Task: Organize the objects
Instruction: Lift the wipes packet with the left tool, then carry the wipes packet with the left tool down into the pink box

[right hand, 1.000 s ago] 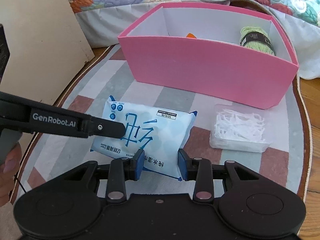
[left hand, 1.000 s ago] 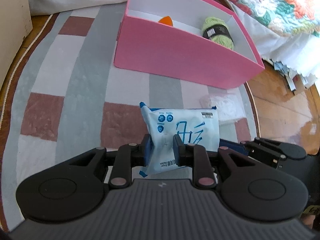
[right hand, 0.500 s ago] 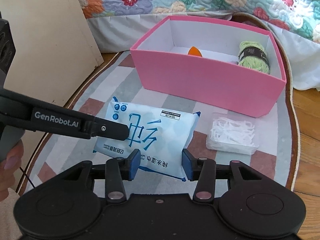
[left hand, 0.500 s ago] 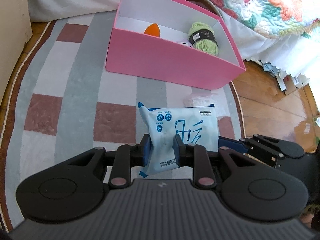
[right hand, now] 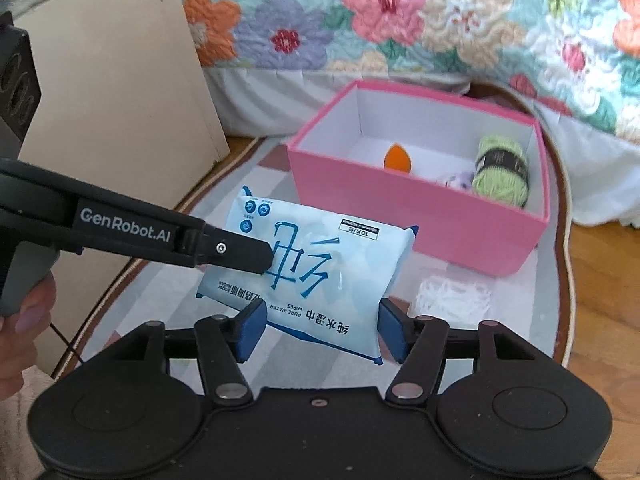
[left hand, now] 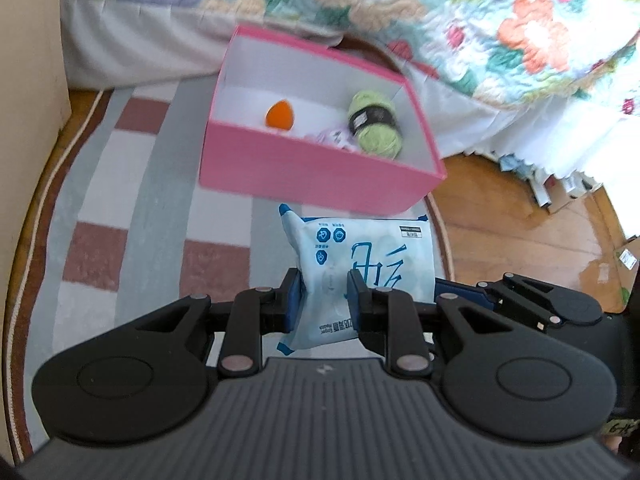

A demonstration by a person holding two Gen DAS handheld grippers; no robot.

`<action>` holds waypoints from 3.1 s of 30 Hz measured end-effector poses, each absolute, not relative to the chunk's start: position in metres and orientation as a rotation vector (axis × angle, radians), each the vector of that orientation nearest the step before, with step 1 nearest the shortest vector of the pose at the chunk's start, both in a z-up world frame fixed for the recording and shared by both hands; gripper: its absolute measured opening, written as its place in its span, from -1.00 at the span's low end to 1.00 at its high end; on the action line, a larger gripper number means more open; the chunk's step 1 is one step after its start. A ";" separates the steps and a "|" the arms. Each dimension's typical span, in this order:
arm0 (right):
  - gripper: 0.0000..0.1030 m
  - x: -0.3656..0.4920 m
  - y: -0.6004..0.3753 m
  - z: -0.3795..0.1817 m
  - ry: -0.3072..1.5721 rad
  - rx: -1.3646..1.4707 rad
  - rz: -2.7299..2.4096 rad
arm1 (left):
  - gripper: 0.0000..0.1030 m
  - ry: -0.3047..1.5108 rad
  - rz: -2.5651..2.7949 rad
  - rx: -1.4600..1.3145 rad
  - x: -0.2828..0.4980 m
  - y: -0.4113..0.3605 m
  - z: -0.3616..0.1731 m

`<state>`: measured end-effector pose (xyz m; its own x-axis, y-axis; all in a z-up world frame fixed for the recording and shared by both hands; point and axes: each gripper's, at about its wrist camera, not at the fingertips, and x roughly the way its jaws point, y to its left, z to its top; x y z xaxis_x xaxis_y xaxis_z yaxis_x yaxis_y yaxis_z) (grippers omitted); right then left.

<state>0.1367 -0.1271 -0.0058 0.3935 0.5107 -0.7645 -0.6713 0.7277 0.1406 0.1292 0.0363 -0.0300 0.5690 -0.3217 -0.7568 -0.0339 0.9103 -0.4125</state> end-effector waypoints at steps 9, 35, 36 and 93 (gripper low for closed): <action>0.41 0.137 -0.140 0.019 0.842 -0.170 0.770 | -0.58 0.902 -0.176 -0.365 0.122 0.021 -0.002; 0.53 0.165 -0.132 0.095 0.792 -0.425 0.858 | -0.49 0.801 -0.172 -0.404 0.144 0.014 0.056; 0.53 0.167 -0.130 0.097 0.792 -0.445 0.860 | -0.49 0.793 -0.177 -0.410 0.147 0.015 0.059; -0.51 0.365 -0.113 -0.054 0.957 -0.218 0.670 | -0.46 1.034 -0.075 -0.458 0.364 0.013 -0.110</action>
